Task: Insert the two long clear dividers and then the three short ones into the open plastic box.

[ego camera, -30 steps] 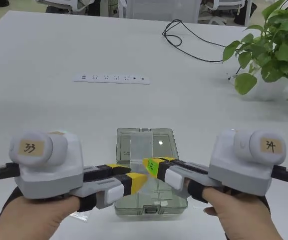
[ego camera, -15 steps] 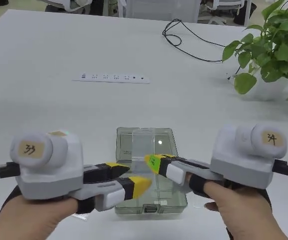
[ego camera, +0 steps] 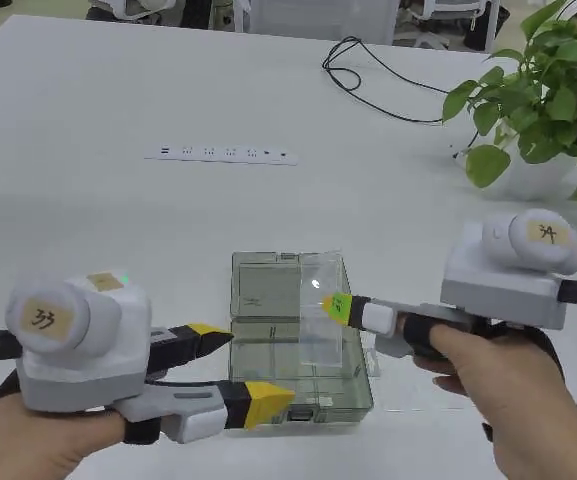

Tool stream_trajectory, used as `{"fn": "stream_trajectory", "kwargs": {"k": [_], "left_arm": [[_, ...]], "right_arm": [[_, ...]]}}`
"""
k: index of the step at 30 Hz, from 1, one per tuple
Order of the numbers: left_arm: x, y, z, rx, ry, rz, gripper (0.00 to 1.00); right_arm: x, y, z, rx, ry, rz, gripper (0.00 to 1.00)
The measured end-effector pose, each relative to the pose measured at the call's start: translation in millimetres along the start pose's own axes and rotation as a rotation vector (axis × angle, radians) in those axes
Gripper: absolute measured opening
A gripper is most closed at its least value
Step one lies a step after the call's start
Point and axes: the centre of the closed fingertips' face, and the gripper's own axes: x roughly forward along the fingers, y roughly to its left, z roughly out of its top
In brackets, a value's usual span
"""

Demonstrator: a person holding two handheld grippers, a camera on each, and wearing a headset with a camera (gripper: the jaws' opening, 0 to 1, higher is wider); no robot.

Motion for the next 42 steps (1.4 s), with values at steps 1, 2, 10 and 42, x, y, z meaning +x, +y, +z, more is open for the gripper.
{"fn": "stream_trajectory", "kwargs": {"k": [1, 2, 10, 42], "left_arm": [[-0.1, 0.3, -1.4, 0.005, 0.004, -0.002, 0.63], [-0.1, 0.6, -2.7, 0.009, 0.008, -0.003, 0.64], [-0.2, 4.0, -15.3, 0.055, 0.041, -0.017, 0.75], [-2.2, 2.9, -36.8, 0.097, 0.089, -0.061, 0.89]], "right_arm": [[0.3, -3.3, -0.9, 0.005, 0.013, -0.009, 0.07], [0.8, -6.4, -1.2, 0.006, 0.023, -0.017, 0.07], [9.1, -27.9, -11.8, 0.039, 0.137, -0.082, 0.07], [24.7, -50.8, -53.4, 0.103, 0.386, -0.231, 0.07]]}}
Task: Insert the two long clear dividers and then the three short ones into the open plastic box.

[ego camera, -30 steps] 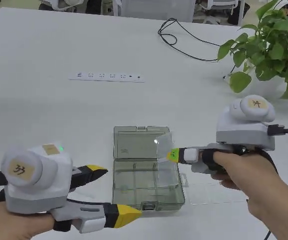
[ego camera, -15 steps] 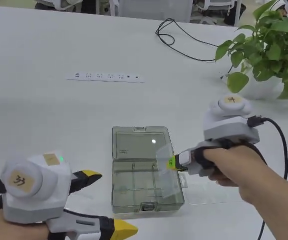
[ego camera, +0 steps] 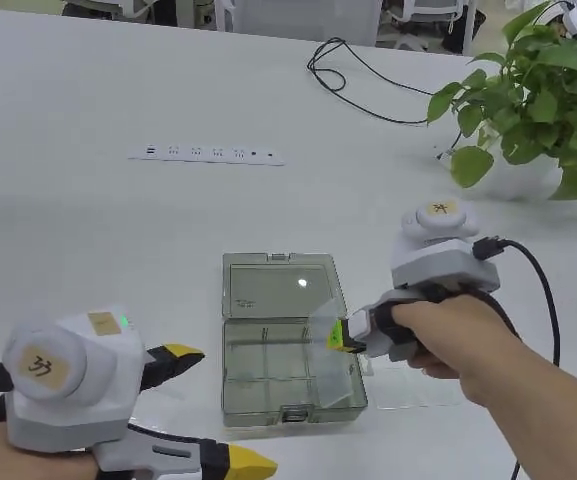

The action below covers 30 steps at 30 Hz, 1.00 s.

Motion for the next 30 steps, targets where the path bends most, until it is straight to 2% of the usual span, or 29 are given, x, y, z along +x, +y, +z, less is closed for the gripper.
{"fn": "stream_trajectory", "kwargs": {"k": [10, 30], "left_arm": [[0.1, -1.2, 0.4, -0.004, -0.003, -0.005, 0.89], [2.3, -1.9, -1.1, -0.017, -0.007, -0.018, 0.88]], "right_arm": [[8.5, -9.8, 0.5, 0.001, 0.005, -0.032, 0.07], [19.3, -14.0, -1.1, 0.011, 0.005, -0.038, 0.07]]}}
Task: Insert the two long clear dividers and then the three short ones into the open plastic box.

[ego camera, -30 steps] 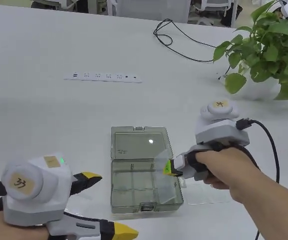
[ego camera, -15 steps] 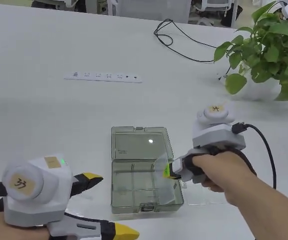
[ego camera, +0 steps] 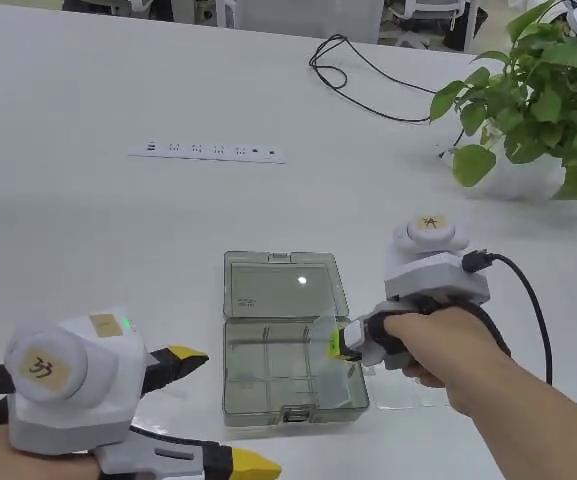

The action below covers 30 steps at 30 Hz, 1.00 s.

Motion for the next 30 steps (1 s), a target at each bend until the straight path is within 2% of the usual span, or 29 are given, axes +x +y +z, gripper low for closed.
{"fn": "stream_trajectory", "kwargs": {"k": [10, 30], "left_arm": [[0.0, 0.8, 0.0, -0.006, -0.003, -0.001, 0.88], [-0.4, 0.5, 1.3, -0.014, -0.012, -0.002, 0.88]], "right_arm": [[4.1, -0.7, -1.2, -0.007, 0.008, -0.011, 0.07], [1.1, 3.7, 2.6, -0.02, 0.018, -0.007, 0.07]]}}
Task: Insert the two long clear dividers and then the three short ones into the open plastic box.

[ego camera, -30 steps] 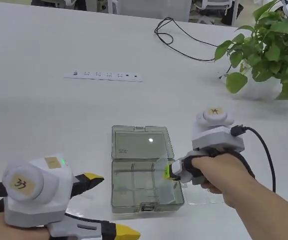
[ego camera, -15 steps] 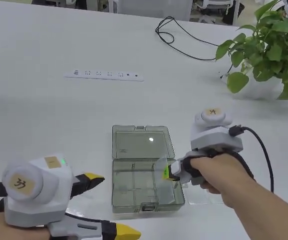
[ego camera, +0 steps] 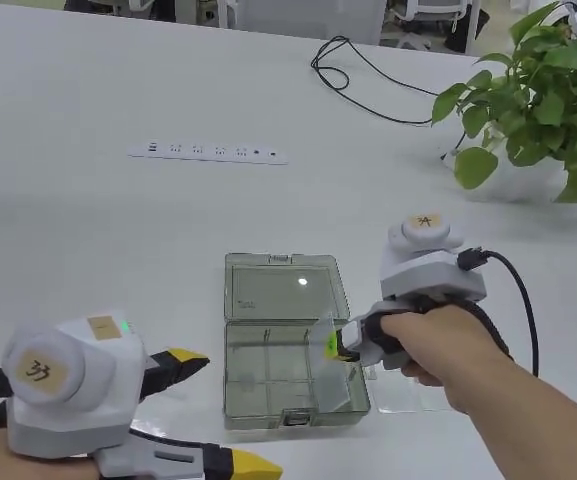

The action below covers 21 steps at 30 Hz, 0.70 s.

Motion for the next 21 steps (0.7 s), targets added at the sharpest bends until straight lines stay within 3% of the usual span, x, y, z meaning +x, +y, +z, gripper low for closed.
{"fn": "stream_trajectory", "kwargs": {"k": [21], "left_arm": [[-0.2, 0.6, -1.5, -0.004, 0.001, 0.0, 0.88]], "right_arm": [[2.4, 2.6, -1.1, -0.026, 0.011, -0.006, 0.07]]}}
